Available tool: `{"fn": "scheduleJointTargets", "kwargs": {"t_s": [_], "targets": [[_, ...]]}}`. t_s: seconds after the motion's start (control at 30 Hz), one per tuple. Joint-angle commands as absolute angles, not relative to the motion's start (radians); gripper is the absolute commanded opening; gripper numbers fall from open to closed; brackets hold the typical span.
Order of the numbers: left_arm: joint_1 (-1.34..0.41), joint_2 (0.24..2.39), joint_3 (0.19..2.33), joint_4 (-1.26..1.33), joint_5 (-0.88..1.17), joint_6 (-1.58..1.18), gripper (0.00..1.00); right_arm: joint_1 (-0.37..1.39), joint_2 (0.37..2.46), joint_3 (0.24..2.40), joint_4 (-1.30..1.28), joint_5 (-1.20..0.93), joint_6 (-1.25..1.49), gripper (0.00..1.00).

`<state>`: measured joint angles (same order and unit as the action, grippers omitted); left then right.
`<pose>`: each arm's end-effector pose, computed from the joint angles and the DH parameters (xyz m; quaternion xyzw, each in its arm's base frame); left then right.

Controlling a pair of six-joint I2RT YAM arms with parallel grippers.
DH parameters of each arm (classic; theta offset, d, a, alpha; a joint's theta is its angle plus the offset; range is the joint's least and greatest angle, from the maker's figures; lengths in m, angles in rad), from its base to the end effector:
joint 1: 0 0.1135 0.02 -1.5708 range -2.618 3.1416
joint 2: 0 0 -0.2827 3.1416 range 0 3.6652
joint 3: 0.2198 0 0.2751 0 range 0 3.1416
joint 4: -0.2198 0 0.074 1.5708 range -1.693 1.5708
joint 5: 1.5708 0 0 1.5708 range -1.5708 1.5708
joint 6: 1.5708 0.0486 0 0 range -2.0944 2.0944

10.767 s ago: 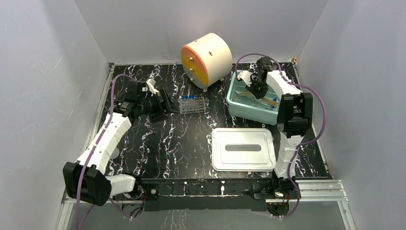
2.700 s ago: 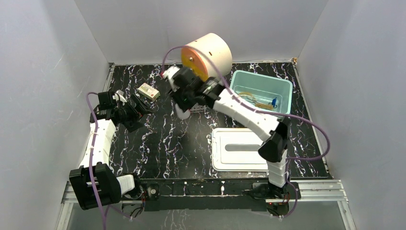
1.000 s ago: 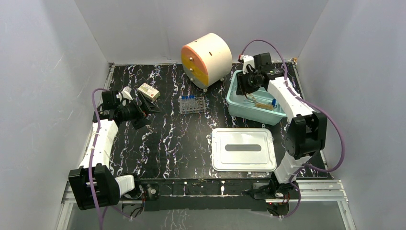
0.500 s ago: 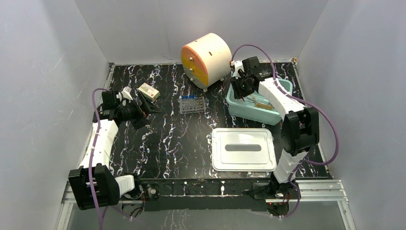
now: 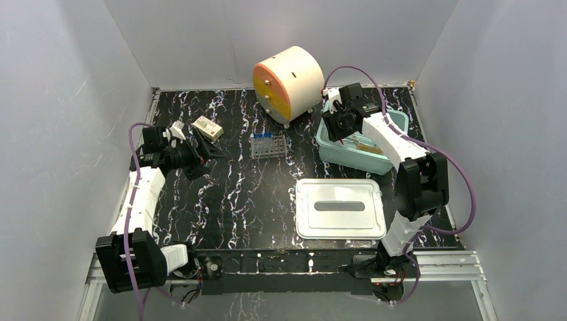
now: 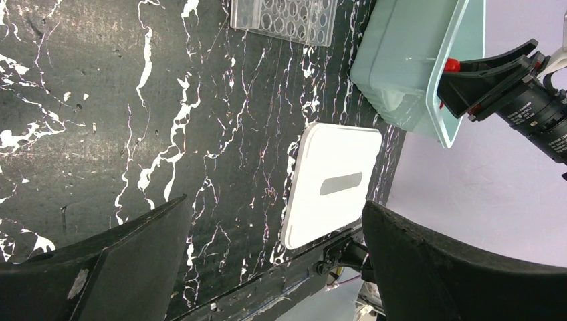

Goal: Organize the chemistry lab equipment

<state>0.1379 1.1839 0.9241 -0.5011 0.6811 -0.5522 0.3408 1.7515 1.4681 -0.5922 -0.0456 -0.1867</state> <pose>0.2708 0.0067 0.2872 -0.1692 0.8598 -0.3768 0.3003 0.3987 0.1438 0.2800 -0.2525 0.9054 0.0476 0.3379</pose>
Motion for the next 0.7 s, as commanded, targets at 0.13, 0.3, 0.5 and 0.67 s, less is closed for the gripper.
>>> {"fn": "scheduleJointTargets", "kwargs": {"t_s": [0.13,0.3,0.5,0.67], "targets": [[0.134,1.157,0.908,-0.51,0.706,-0.543,0.98,0.341,1.773,1.493,-0.595,-0.035,-0.157,0.62],[0.133,1.161,0.914,-0.511,0.712,-0.54,0.98,0.342,1.665,1.576,-0.625,-0.068,-0.086,0.69],[0.127,1.159,0.912,-0.511,0.713,-0.536,0.98,0.341,1.566,1.589,-0.641,-0.17,-0.03,0.71],[0.124,1.163,0.914,-0.51,0.713,-0.533,0.98,0.342,1.56,1.545,-0.622,-0.163,-0.029,0.69]]}}
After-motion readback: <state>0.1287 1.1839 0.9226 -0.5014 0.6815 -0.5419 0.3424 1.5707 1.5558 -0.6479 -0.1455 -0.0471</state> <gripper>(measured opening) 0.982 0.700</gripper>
